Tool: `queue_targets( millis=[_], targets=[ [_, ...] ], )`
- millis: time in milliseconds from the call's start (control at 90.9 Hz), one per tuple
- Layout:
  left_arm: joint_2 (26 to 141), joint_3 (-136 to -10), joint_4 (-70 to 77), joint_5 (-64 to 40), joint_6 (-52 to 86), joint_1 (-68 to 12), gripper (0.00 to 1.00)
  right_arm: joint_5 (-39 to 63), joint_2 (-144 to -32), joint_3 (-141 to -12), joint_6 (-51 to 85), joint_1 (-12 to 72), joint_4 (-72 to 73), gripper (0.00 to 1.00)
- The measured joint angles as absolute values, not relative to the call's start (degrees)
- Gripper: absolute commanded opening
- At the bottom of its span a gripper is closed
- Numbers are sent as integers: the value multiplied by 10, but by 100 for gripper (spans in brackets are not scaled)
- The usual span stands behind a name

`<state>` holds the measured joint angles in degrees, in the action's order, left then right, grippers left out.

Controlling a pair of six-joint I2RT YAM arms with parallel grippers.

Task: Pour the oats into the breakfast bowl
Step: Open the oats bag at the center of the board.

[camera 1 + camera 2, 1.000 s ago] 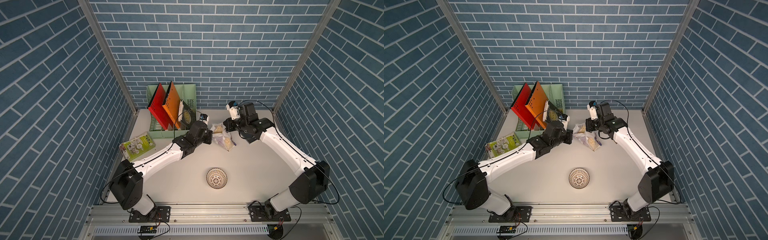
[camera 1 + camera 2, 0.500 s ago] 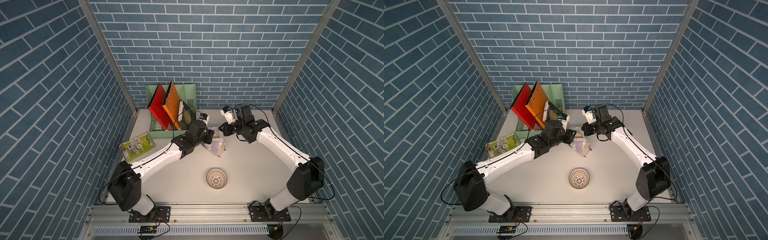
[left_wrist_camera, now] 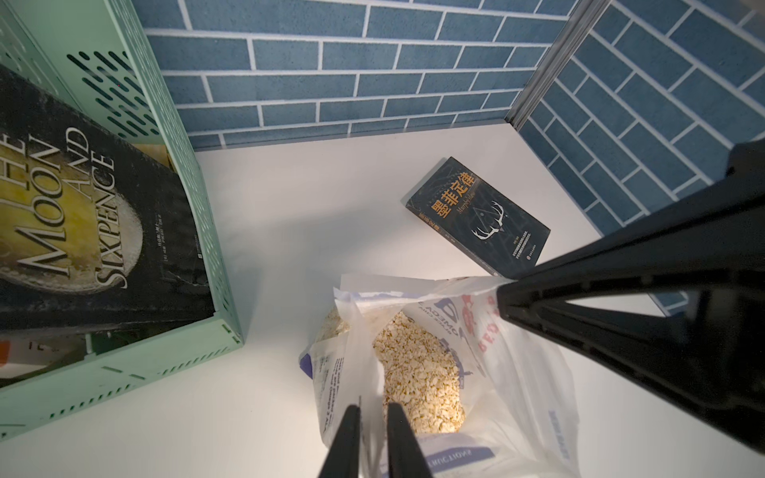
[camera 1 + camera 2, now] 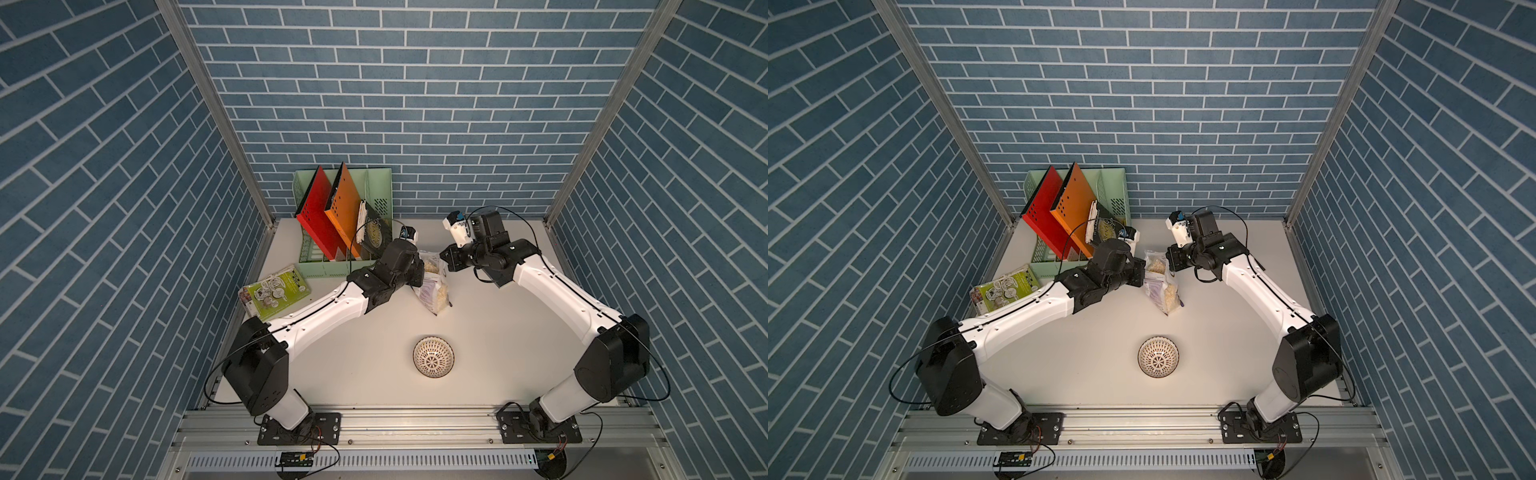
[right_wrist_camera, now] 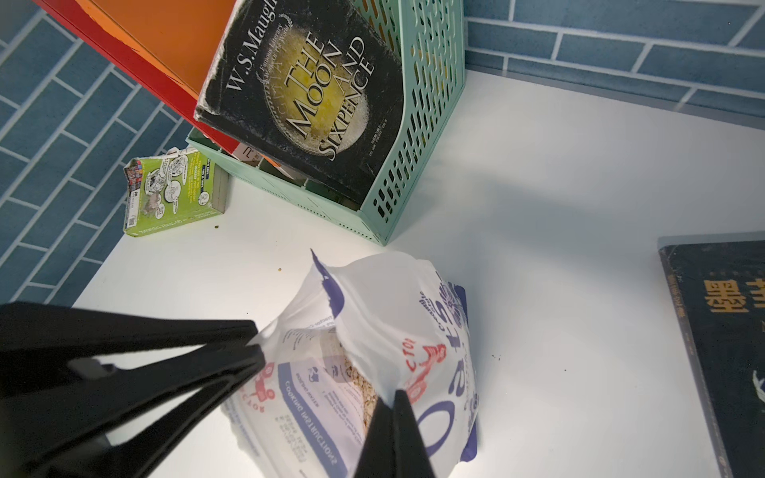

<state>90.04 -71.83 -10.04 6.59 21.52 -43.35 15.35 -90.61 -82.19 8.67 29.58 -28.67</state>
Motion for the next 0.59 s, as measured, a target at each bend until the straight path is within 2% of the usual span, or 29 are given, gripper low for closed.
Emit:
queue_targets(
  millis=[99,143,253,363,451,495,594],
  targets=[
    [900,-718,-101,63,213,-434,0,140,-903,-821,84,287,-288,0],
    [900,-718,-100,59,212,-435,0,137,-900,-820,81,281,-288,7],
    [903,-718,-99,50,213,-436,0,136,-884,-810,74,267,-279,29],
    [905,-719,-96,46,215,-435,0,135,-832,-771,70,254,-236,60],
    [909,-722,-92,38,217,-435,0,126,-760,-692,74,252,-171,84],
    [912,-725,-91,34,219,-435,0,119,-716,-633,74,255,-129,91],
    [918,-731,-87,26,223,-435,0,110,-623,-486,83,265,-27,99]
  ],
)
